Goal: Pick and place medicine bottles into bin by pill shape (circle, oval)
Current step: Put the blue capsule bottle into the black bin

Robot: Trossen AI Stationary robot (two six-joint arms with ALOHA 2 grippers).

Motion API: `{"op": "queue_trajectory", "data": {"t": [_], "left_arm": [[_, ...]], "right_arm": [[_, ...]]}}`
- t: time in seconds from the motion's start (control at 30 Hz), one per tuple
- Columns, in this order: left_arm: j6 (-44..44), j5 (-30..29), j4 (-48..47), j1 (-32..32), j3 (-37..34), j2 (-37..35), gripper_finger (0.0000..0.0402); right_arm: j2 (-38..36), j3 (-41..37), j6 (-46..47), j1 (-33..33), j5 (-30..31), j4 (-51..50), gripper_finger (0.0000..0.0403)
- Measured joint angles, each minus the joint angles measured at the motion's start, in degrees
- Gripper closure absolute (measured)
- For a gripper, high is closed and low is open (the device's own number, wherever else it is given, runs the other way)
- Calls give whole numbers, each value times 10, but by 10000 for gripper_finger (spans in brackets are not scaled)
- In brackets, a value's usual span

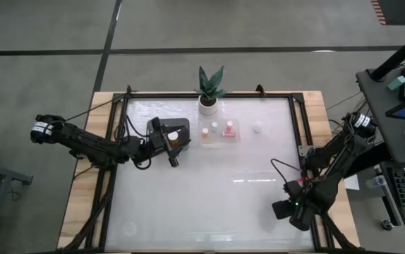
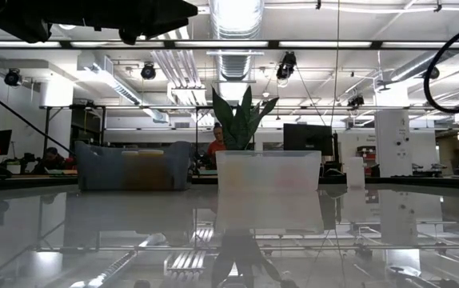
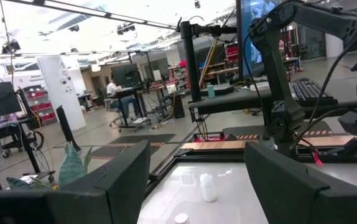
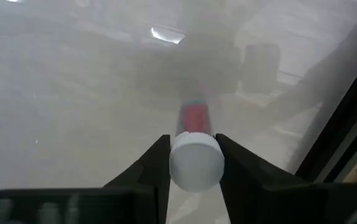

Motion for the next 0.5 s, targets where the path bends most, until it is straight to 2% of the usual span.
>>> {"op": "queue_trajectory", "data": {"t": [0.17, 0.27, 0.5], "left_arm": [[1, 0, 0, 0, 0, 0, 157], [11, -1, 0, 2, 0, -1, 157], [50, -31, -7, 2, 0, -23, 157]], "right_arm": [[0, 41, -10, -16, 0, -44, 279], [0, 78, -46, -43, 1, -94, 278], [-1, 150, -217, -153, 34, -171, 291]]}}
